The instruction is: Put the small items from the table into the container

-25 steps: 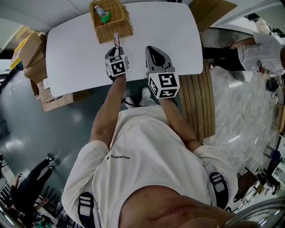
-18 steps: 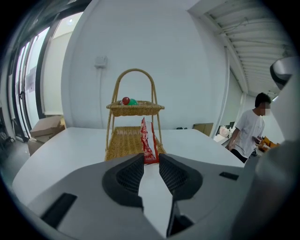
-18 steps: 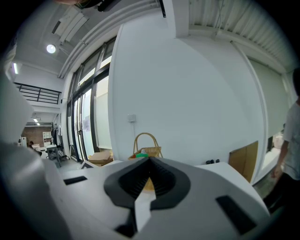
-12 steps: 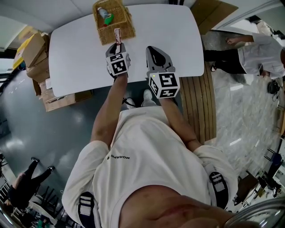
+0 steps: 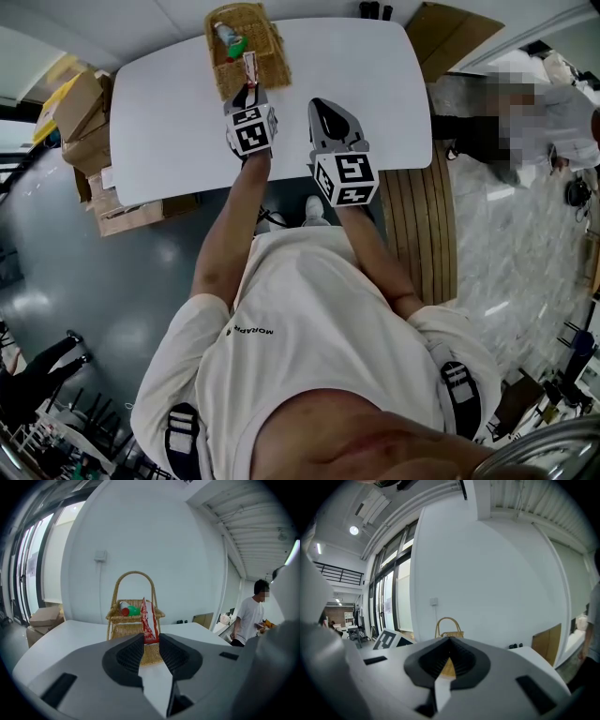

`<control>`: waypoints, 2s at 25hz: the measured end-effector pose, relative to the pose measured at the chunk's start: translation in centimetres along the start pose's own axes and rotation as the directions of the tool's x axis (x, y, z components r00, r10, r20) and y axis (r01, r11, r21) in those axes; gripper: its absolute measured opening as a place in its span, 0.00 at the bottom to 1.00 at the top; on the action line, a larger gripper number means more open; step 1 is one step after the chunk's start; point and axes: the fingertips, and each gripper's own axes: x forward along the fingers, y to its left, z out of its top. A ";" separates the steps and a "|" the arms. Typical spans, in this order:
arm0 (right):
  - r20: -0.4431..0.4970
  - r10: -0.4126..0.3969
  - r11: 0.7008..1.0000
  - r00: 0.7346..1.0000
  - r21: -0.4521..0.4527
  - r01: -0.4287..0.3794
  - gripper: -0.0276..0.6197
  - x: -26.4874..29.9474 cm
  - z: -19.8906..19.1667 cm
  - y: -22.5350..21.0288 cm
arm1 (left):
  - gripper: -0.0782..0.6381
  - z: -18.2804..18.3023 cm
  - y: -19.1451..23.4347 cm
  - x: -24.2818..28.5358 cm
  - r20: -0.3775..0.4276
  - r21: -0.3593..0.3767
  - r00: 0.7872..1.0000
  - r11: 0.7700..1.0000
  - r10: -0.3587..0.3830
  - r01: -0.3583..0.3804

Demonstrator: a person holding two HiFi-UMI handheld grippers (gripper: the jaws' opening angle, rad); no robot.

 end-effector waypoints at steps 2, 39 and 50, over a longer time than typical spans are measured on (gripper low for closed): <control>0.001 0.002 1.000 1.000 0.000 -0.002 0.06 0.2 0.1 0.1 | 0.25 0.7 0.1 0.2 0.010 0.003 1.000 1.000 0.000 0.000; 0.000 -0.005 1.000 1.000 -0.010 0.005 0.06 2.1 0.9 -1.2 | 0.26 6.3 1.1 6.1 -0.001 0.098 1.000 0.995 0.012 -0.012; 0.021 0.000 1.000 1.000 -0.007 0.001 0.06 1.6 1.7 -1.0 | 0.25 8.3 0.3 2.8 0.091 0.047 0.996 0.999 -0.005 0.001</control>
